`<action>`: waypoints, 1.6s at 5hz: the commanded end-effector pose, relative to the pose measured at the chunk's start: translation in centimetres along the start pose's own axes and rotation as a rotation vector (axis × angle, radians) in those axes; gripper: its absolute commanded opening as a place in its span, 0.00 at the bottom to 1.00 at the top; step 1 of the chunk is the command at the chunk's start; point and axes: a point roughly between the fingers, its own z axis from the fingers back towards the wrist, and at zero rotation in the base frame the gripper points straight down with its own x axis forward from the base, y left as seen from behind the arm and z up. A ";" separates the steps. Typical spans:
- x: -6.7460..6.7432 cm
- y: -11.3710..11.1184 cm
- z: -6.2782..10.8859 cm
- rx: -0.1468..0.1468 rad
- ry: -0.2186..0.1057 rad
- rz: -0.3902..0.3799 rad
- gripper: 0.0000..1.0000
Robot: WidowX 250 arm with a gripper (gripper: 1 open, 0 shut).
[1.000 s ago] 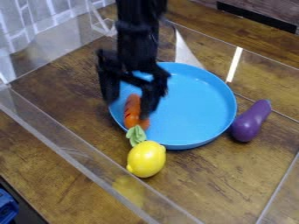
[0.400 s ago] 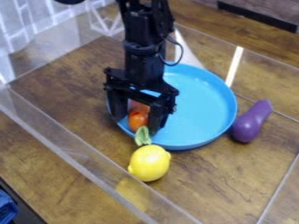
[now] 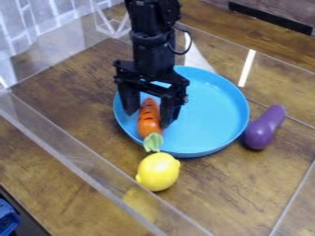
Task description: Remove the carrot from the blue tray and put it on the table
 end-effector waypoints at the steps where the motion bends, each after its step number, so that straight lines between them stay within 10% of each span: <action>1: 1.3 0.5 1.5 0.003 -0.073 0.061 1.00; 3: 1.6 0.6 1.1 0.015 -0.090 0.152 1.00; 8: 1.6 0.6 2.7 0.030 -0.046 0.066 1.00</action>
